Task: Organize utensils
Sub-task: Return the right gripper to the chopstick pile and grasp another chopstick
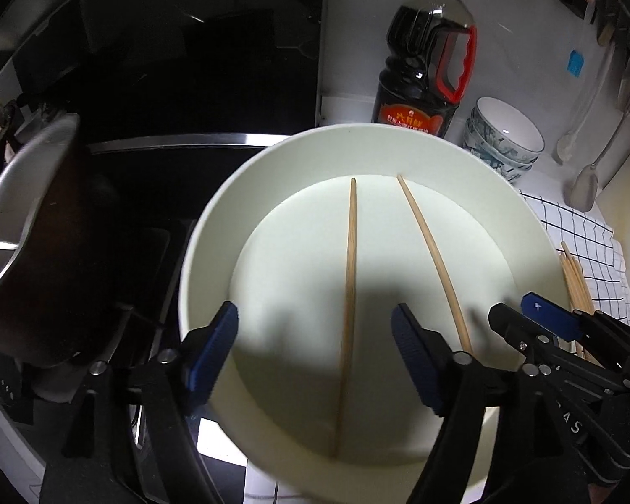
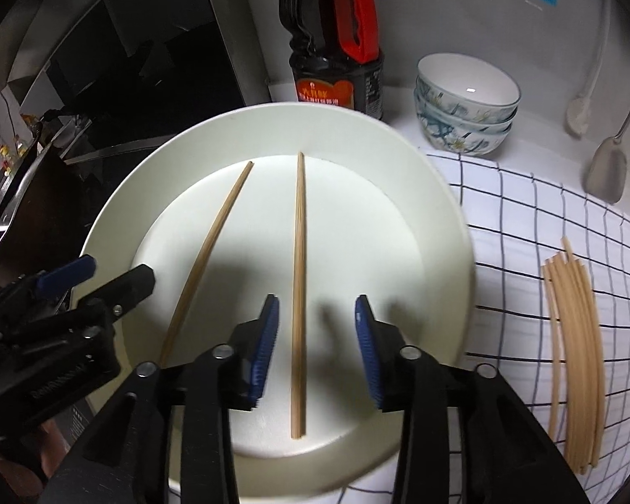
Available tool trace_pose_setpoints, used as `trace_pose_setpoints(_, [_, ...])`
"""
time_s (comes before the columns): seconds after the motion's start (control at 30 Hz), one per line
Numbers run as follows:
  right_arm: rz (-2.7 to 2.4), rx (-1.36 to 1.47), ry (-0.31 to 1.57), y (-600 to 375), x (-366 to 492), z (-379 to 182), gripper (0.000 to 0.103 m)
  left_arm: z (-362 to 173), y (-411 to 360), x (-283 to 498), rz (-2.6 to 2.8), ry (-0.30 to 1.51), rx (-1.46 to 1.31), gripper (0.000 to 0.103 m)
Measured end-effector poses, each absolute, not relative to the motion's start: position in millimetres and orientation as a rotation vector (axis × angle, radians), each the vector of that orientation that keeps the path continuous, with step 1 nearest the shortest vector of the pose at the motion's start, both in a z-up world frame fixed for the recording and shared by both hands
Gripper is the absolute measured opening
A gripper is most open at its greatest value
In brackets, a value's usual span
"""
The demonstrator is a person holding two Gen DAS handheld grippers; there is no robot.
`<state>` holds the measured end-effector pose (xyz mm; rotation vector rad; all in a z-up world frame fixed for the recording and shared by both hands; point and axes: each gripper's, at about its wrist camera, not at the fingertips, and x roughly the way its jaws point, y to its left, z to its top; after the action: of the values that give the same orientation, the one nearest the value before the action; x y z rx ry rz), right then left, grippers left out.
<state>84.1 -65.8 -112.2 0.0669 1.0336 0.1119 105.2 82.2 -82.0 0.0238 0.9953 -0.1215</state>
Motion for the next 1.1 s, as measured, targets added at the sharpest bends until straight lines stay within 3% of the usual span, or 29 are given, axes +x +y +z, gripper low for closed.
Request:
trace_pose_setpoints(0.1, [0.114,0.062,1.015,-70,74,-105,0.049,-73,81,95,-0.113,0.991,0.032,0.083])
trace_pose_setpoints(0.4, [0.118,0.038,0.997,-92,37,-85,0.057,-52,70,60,-0.094,0.975,0.043,0.091])
trace_pose_setpoints(1.1, [-0.039,0.07,0.984,-218,-46,-61,0.064,-36,-38,14,-0.213,0.968,0.055,0.095])
